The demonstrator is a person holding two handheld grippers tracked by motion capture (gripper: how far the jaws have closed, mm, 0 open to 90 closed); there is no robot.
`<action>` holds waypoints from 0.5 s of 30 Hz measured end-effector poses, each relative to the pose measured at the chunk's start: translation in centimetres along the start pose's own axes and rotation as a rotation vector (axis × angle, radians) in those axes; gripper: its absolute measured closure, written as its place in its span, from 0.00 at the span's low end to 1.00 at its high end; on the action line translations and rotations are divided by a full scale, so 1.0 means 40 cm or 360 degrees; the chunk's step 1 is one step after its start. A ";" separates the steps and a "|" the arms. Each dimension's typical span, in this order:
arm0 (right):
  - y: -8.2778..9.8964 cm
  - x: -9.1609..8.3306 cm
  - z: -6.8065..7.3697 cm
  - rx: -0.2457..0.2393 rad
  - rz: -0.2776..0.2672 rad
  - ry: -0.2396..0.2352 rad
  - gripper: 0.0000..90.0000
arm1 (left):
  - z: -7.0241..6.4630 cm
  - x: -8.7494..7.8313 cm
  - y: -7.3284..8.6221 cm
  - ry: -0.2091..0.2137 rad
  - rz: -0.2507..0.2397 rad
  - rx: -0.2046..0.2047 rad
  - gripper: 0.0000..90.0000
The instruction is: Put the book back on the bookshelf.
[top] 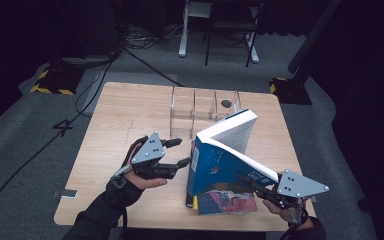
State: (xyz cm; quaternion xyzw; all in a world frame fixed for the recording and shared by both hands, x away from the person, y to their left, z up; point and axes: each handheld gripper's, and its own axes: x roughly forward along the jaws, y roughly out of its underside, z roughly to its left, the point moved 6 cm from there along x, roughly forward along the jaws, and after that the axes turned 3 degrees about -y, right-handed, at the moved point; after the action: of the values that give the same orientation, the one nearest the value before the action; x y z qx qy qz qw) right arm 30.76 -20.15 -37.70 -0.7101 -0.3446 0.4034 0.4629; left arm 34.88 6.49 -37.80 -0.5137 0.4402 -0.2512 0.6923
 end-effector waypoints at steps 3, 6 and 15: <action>0.000 -0.001 0.005 0.0003 0.0004 0.0004 0.91 | -0.026 0.000 0.024 0.0064 0.0054 0.0013 0.35; 0.000 -0.002 0.007 0.0001 0.0001 0.0003 0.91 | -0.062 0.011 0.039 0.0142 0.0073 0.0028 0.34; 0.001 -0.012 0.027 -0.0021 0.0012 0.0003 0.90 | -0.110 0.098 0.065 0.0257 0.0086 -0.0014 0.38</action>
State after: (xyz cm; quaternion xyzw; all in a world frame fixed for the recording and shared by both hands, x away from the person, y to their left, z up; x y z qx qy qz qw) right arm 29.59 -20.19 -37.87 -0.7148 -0.3441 0.4023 0.4570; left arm 32.71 2.11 -41.96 -0.4826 0.5094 -0.2710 0.6589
